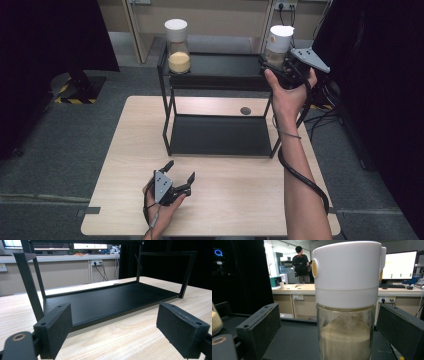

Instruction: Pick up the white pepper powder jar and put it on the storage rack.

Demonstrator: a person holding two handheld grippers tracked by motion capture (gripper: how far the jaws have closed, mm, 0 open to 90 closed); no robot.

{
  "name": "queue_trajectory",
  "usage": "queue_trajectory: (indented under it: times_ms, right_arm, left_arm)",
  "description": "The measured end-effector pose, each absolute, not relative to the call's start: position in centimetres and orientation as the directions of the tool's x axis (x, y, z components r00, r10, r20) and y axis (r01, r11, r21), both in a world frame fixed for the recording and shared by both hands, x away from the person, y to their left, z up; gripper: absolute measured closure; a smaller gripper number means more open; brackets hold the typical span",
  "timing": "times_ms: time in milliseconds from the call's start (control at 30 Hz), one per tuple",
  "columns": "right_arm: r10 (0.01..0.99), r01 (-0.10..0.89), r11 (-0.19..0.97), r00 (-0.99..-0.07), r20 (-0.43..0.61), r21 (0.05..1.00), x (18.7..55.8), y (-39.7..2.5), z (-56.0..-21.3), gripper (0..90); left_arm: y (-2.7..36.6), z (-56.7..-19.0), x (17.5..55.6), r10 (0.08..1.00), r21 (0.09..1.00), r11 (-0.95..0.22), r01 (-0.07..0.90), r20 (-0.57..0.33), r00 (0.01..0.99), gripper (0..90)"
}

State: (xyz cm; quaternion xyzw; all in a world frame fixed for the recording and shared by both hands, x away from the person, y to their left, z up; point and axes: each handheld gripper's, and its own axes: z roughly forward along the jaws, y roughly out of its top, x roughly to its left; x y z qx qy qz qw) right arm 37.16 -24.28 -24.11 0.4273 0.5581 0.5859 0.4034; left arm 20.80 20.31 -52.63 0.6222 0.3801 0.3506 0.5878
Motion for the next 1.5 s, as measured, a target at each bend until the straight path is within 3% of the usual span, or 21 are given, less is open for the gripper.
queue_trajectory:
  times_ms: [1500]
  right_arm:
    - [0.935,-0.005,-0.025,-0.354,0.021,1.000,32.4,-25.3,-30.0,5.8]
  left_arm:
    - [20.3,-52.7,20.7,0.886,0.998,-0.021,0.054,-0.007,0.464,12.7]
